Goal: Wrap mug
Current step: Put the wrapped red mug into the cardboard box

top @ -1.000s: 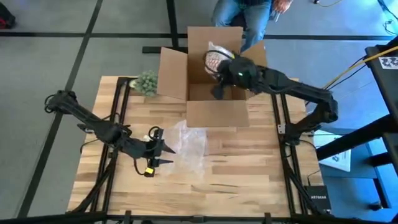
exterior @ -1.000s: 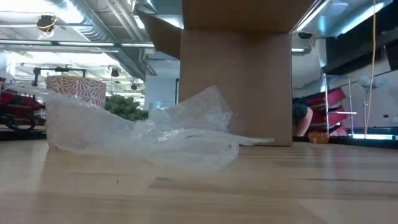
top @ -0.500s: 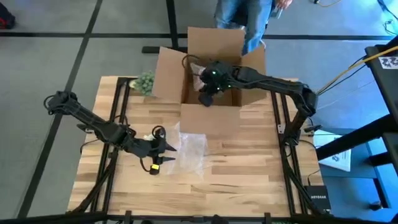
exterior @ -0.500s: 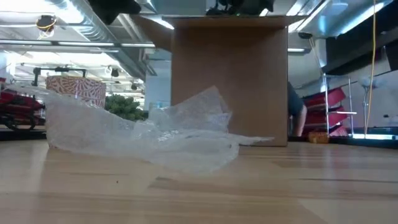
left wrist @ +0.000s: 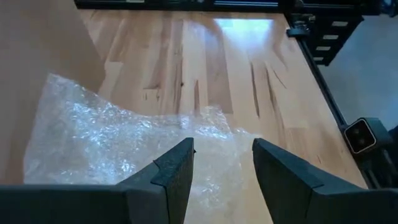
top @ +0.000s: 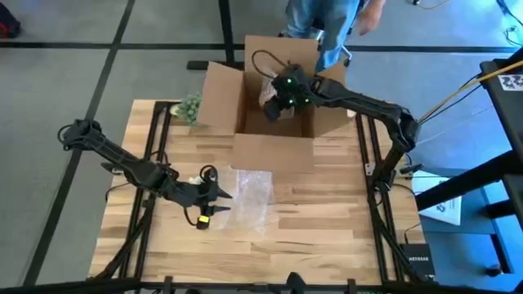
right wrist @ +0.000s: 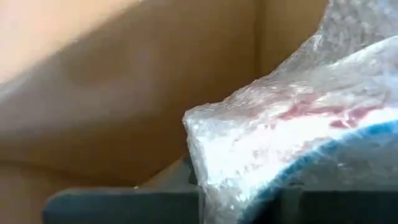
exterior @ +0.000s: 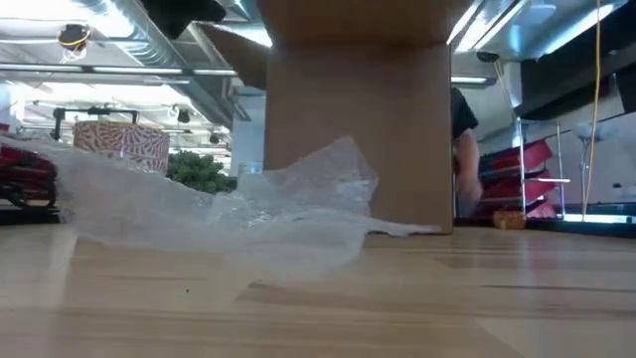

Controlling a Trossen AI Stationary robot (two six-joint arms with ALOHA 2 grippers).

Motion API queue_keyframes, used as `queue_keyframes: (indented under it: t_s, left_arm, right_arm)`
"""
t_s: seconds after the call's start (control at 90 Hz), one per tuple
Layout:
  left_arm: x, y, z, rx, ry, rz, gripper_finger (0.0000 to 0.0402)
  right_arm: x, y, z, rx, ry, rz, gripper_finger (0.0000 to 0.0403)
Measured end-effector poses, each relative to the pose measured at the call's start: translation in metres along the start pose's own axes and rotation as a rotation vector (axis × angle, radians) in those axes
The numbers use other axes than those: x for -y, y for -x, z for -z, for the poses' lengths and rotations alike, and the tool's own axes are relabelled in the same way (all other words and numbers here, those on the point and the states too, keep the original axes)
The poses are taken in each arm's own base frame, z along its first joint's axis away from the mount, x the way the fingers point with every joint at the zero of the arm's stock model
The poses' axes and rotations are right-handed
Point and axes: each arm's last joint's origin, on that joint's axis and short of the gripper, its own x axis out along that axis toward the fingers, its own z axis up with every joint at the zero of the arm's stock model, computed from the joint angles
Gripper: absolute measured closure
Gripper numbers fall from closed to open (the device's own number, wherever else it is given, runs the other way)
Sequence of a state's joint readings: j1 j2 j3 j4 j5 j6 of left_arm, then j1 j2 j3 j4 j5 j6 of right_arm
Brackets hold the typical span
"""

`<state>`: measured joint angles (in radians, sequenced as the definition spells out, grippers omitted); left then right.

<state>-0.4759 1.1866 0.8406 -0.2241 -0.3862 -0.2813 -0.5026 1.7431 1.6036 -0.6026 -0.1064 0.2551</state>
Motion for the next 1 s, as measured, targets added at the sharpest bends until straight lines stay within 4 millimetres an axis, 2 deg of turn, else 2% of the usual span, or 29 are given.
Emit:
queue_keyframes:
  t_s: [0.244,0.567,0.656,0.811,0.878,1.0]
  left_arm:
    - [0.000,0.000,0.000,0.001,-0.001,0.000,0.0252]
    - [0.000,0.000,0.000,0.000,0.005,0.000,0.0252]
    - [0.000,0.000,0.000,0.000,0.005,0.000,0.0252]
    - [0.000,0.000,0.000,0.000,0.007,0.000,0.0252]
    - [0.000,0.000,0.000,0.000,0.007,0.000,0.0252]
    - [0.000,0.000,0.000,-0.002,0.005,0.001,0.0252]
  right_arm:
    - [0.008,-0.005,0.013,-0.093,-0.002,0.106,0.0397]
    - [0.022,-0.053,0.049,-0.270,-0.015,0.153,0.0376]
    - [0.022,-0.058,0.050,-0.275,0.003,0.143,0.0349]
    - [0.020,-0.057,0.046,-0.236,0.020,0.108,0.0275]
    - [0.018,-0.050,0.041,-0.209,0.024,0.074,0.0241]
    - [0.009,-0.025,0.024,-0.160,0.025,0.012,0.0191]
